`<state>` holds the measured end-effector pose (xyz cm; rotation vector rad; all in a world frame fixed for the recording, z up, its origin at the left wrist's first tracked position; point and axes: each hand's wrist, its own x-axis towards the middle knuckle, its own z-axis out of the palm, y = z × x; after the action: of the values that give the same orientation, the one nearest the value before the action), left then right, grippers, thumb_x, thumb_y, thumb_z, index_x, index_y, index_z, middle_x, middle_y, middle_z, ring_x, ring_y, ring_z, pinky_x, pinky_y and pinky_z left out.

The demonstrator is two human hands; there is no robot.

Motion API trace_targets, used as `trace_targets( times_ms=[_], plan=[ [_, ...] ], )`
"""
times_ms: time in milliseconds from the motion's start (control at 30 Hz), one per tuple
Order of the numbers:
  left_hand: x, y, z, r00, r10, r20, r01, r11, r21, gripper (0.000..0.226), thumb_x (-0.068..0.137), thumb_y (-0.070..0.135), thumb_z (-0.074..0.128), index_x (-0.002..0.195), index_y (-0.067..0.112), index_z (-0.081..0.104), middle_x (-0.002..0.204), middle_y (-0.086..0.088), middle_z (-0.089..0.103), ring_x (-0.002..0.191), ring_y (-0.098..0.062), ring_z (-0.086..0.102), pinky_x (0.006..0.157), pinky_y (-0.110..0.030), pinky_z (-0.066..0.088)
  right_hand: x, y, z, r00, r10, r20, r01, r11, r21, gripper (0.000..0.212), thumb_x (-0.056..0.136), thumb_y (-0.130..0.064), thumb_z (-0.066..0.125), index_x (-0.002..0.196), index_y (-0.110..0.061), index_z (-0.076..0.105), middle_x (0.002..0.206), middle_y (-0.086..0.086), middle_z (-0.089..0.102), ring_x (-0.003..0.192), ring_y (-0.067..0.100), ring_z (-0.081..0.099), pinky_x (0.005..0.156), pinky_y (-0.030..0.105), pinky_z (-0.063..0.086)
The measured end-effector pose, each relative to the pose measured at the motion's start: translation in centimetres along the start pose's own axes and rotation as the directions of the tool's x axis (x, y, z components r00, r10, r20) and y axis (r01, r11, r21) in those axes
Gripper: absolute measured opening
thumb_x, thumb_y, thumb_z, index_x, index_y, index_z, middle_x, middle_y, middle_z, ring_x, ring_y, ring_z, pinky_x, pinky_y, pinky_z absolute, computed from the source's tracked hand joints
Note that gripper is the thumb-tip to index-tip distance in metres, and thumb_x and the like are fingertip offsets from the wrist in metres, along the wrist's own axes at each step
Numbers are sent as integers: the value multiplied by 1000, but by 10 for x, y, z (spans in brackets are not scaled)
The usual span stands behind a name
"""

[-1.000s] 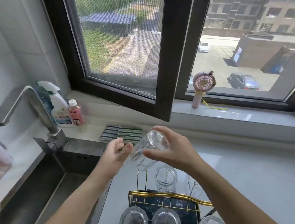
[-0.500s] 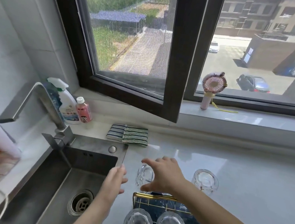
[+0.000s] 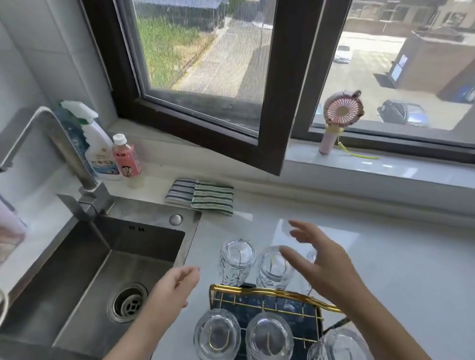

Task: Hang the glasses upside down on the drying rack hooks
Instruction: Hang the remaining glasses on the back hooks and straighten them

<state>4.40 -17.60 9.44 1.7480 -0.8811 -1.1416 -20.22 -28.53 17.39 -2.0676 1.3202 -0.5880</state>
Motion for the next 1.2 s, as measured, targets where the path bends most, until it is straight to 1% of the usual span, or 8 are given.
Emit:
trace_targets(
  times_ms=[100, 200, 267, 367, 533, 633, 733, 1200],
  plan=[
    [-26, -21, -3, 994, 14, 105, -12, 1000, -11, 59, 61, 56, 73, 111, 36, 50, 118, 17, 54, 107, -1, 53, 75, -20, 45, -53, -1, -8, 982, 2, -191, 36, 979, 199, 18, 80, -31, 69, 96, -36, 63, 88, -13, 71, 83, 0, 65, 73, 15, 51],
    [-49, -40, 4, 979, 26, 201, -41, 997, 73, 103, 37, 64, 80, 127, 39, 36, 127, 24, 43, 115, 3, 45, 88, -28, 44, -95, -7, 13, 994, -7, -109, 24, 988, 154, 14, 77, -38, 70, 89, -39, 63, 91, -18, 70, 84, 0, 65, 69, 8, 46],
    [-58, -49, 10, 974, 27, 224, -58, 990, 131, 117, 31, 69, 80, 132, 45, 25, 129, 33, 33, 115, 10, 39, 93, -30, 40, -110, -12, 34, 997, -76, 1, 76, 997, -8, 34, 73, -52, 64, 103, -35, 64, 103, -20, 68, 99, -2, 60, 84, 14, 47],
    [-64, -56, 20, 980, 29, 195, -72, 973, 218, 111, 38, 59, 83, 130, 56, 22, 132, 34, 32, 118, -1, 41, 98, -33, 39, -114, -15, 63, 986, -149, 77, 163, 962, -217, 61, 66, -53, 71, 117, -21, 63, 121, -6, 63, 112, 14, 58, 94, 34, 46],
    [-62, -58, 29, 989, 86, 124, -107, 979, 173, 91, 43, 69, 80, 123, 56, 37, 127, 28, 49, 116, -1, 48, 92, -30, 44, -103, -22, 86, 978, -192, 83, 208, 916, -342, 73, 64, -66, 57, 118, -17, 63, 117, -5, 66, 109, 17, 62, 94, 39, 49],
    [-62, -58, 30, 991, 91, 101, -108, 979, 175, 85, 42, 71, 79, 117, 62, 37, 123, 29, 52, 111, -2, 51, 90, -30, 46, -96, -24, 94, 977, -182, 109, 211, 894, -395, 82, 63, -73, 46, 122, -18, 59, 115, -8, 68, 111, 15, 60, 102, 36, 36],
    [-62, -56, 30, 992, 97, 84, -111, 977, 181, 82, 42, 72, 78, 113, 67, 37, 121, 31, 52, 109, -2, 52, 89, -30, 48, -93, -23, 97, 976, -178, 124, 214, 888, -408, 80, 63, -73, 47, 123, -21, 58, 109, -12, 70, 109, 13, 60, 99, 32, 24],
    [-59, -60, 29, 990, 56, 128, -76, 985, 157, 88, 43, 66, 81, 121, 57, 41, 123, 25, 56, 106, -9, 58, 88, -35, 53, -94, -21, 97, 977, -192, 94, 214, 900, -379, 74, 59, -71, 59, 115, -22, 64, 99, -12, 73, 100, 13, 64, 94, 30, 29]
  ],
)
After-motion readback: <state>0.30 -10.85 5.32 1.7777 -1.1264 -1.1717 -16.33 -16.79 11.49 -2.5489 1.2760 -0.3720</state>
